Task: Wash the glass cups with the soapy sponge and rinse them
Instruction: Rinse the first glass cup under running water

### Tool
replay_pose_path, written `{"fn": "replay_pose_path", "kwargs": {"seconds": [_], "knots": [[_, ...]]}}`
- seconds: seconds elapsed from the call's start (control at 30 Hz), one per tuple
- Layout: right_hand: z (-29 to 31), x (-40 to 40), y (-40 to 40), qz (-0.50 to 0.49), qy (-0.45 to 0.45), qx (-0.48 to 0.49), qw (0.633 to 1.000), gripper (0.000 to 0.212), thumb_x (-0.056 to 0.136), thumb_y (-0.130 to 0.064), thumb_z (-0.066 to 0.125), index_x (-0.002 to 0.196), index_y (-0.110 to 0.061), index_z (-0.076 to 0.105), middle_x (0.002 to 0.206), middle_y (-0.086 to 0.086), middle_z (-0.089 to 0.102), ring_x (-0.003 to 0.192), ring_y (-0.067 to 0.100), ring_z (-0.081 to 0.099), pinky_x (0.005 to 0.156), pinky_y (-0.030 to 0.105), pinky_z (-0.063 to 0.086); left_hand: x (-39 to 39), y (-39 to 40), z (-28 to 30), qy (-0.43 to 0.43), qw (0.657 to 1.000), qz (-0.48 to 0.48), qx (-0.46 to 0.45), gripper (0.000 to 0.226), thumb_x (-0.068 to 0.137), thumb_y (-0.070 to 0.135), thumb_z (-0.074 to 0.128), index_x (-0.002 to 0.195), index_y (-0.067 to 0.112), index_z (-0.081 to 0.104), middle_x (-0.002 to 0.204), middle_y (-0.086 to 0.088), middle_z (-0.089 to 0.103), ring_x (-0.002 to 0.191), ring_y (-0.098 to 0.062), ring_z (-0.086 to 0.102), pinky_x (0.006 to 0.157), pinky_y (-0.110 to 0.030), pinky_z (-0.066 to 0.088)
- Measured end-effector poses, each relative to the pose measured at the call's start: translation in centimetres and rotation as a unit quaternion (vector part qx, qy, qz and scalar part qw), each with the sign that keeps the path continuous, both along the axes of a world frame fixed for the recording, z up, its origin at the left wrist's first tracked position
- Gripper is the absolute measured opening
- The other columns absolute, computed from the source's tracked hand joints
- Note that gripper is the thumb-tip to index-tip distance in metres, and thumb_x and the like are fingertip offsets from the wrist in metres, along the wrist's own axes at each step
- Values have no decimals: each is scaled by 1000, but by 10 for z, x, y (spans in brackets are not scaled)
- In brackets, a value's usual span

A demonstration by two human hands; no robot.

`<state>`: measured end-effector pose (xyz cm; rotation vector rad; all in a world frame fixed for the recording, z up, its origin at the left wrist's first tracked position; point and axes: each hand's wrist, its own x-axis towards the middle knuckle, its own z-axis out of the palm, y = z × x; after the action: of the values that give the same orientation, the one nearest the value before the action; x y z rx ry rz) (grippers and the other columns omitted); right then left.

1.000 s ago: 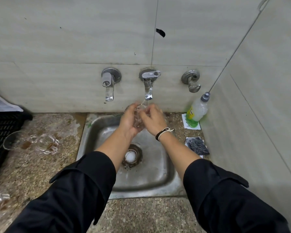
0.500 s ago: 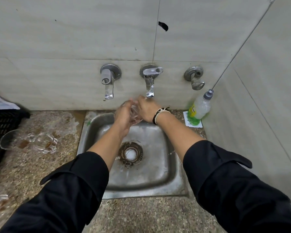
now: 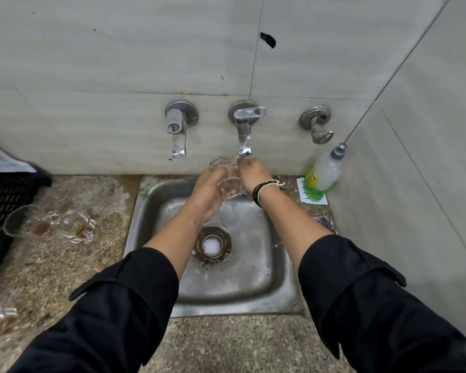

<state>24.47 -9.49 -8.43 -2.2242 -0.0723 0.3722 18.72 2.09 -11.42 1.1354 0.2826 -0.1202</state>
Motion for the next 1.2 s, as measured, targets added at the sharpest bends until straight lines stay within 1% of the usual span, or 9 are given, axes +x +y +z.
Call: {"fn": "replay_pose_path", "kwargs": {"seconds": [0.3,0.43,0.7,0.77,0.83,0.93,1.03,1.1,1.2], "knots": [[17,-2,-20,124,26,102,987,29,101,-45,47,95,-23,64,76,-15,64,67,3,60,58,13,44,8,3,21,6,978,-22,209,31,99,41,48,109,15,62,100,-16,72,87,-42,73,69,-49,56],[2,-7,-6,1,107,231,967,45,85,-59,67,94,-15,70,75,0,72,71,24,70,70,46,60,3,-16,28,76,942,223,238,29,84,49,50,89,22,60,88,-7,71,72,-35,73,67,-50,61],[-5,-28,-14,104,-214,34,971,21,99,-30,48,98,-11,55,85,2,58,75,22,53,63,31,27,-13,-30,29,170,972,130,-93,38,99,48,46,88,17,66,72,-1,67,60,-16,63,55,-24,51],[2,-22,-16,123,-205,4,971,26,98,-33,40,87,-13,53,81,9,60,75,30,55,63,32,27,-17,-23,21,67,983,158,61,35,102,44,42,95,14,59,75,2,63,66,-15,59,55,-27,49],[16,-19,-10,94,-79,35,992,35,98,-38,33,77,-17,52,75,9,60,72,30,57,59,32,34,-23,-12,5,-108,916,191,335,26,105,38,39,102,14,49,79,7,55,73,-7,54,68,-31,46],[30,-19,5,79,101,-3,992,50,99,-44,28,83,-10,59,74,15,61,61,30,59,51,27,42,-24,1,-16,-213,838,195,462,25,105,35,36,106,11,45,80,8,49,74,-9,49,70,-28,40],[16,-15,7,142,-185,-86,969,44,100,-35,31,95,-2,59,84,26,66,77,40,64,65,38,45,-12,4,-3,31,972,163,166,47,97,51,32,97,10,56,74,-3,57,64,-15,53,55,-32,45],[2,-15,-2,198,-286,-47,937,26,99,-28,36,95,-6,50,72,19,60,66,39,58,59,43,45,-4,4,11,212,976,54,-5,48,99,50,30,88,14,59,64,-5,54,49,-18,41,40,-20,27],[-8,-11,-4,135,-199,17,971,32,98,-32,34,84,-10,52,77,19,62,71,36,58,64,42,44,-10,1,17,111,962,90,234,44,103,46,30,95,12,56,80,-13,60,60,-24,49,47,-29,33]]}}
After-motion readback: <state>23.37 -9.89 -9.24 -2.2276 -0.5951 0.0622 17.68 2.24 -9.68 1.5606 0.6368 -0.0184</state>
